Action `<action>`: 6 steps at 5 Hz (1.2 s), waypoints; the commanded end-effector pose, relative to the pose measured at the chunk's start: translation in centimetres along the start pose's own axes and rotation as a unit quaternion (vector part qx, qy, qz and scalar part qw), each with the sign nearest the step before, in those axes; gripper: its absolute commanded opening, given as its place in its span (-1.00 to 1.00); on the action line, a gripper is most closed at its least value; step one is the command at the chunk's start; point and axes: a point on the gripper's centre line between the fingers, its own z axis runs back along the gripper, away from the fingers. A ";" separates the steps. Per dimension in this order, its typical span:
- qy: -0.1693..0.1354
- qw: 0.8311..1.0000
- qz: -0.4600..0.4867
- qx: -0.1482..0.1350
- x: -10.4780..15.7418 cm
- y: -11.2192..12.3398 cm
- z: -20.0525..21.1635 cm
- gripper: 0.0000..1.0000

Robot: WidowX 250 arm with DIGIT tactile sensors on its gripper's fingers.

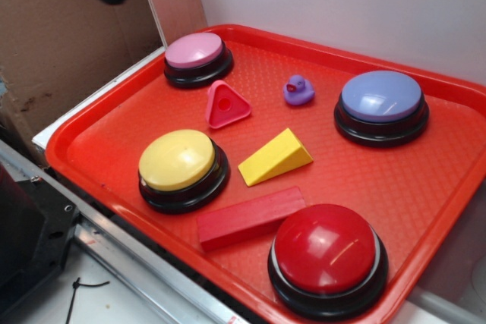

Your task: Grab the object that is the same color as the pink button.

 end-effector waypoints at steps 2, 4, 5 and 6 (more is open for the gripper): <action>0.060 0.996 -0.048 0.051 6.3 2.7 -9.7 1.00; 0.083 0.994 -0.055 0.046 6.6 2.4 -12.4 1.00; 0.086 0.995 -0.049 0.032 6.4 1.9 -12.5 1.00; 0.077 0.995 -0.061 0.011 6.2 0.8 -11.5 1.00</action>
